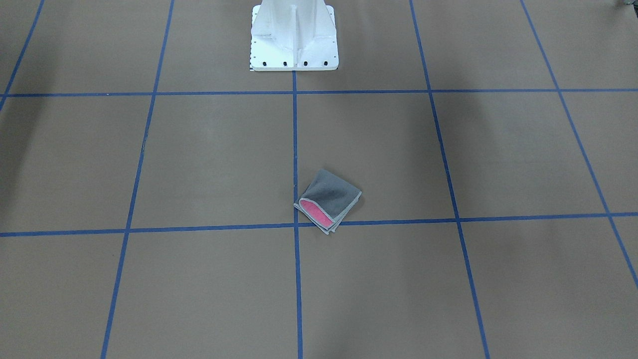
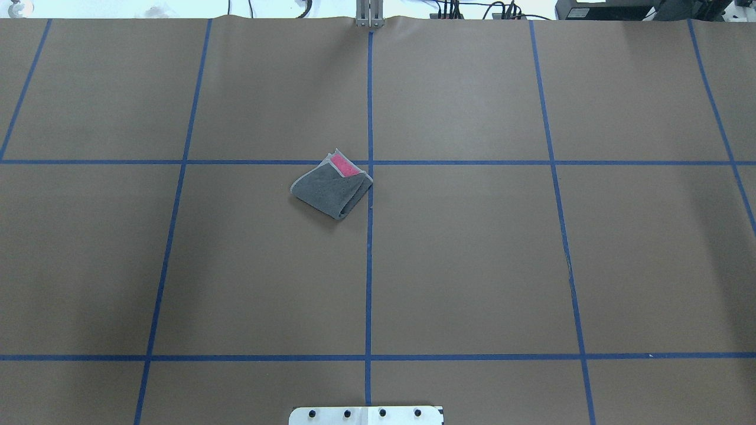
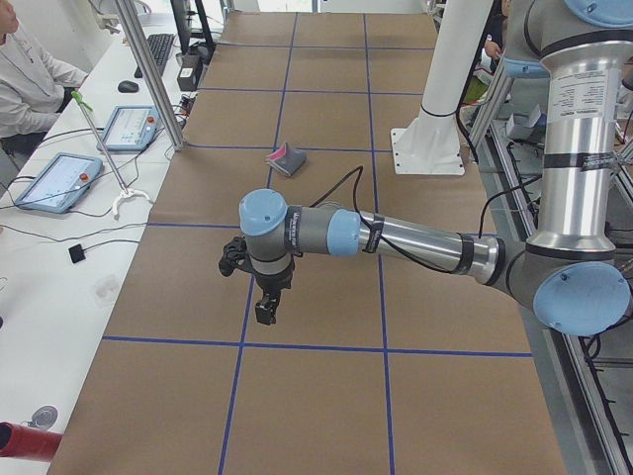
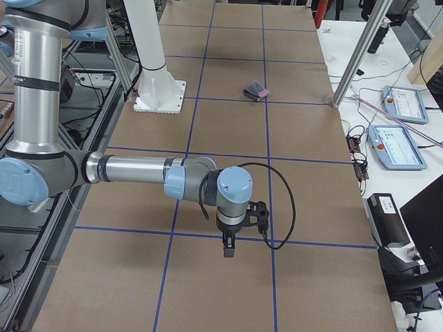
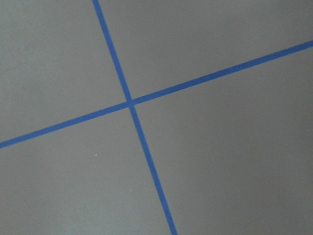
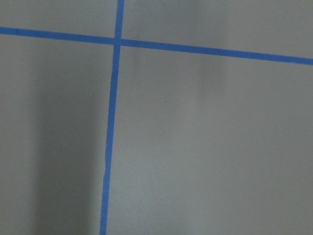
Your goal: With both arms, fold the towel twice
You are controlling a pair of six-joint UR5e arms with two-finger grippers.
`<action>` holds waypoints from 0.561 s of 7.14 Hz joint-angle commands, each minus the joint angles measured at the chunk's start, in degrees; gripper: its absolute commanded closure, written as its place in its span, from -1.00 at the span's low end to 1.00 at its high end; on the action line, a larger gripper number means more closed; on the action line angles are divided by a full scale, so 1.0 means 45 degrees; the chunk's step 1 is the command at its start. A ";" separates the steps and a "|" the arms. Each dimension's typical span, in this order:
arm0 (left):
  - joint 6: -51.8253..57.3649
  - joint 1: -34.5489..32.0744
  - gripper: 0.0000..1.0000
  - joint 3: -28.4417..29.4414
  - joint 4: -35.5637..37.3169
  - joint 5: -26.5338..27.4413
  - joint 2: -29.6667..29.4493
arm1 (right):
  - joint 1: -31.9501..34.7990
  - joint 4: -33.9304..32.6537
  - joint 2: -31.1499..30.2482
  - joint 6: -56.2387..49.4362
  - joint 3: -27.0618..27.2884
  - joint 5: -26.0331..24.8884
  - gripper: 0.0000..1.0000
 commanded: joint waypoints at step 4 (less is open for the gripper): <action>0.0022 -0.0468 -1.00 0.0182 -0.0477 -0.0065 0.1239 | -0.0001 -0.0012 0.0007 0.0301 0.0115 0.0243 -0.99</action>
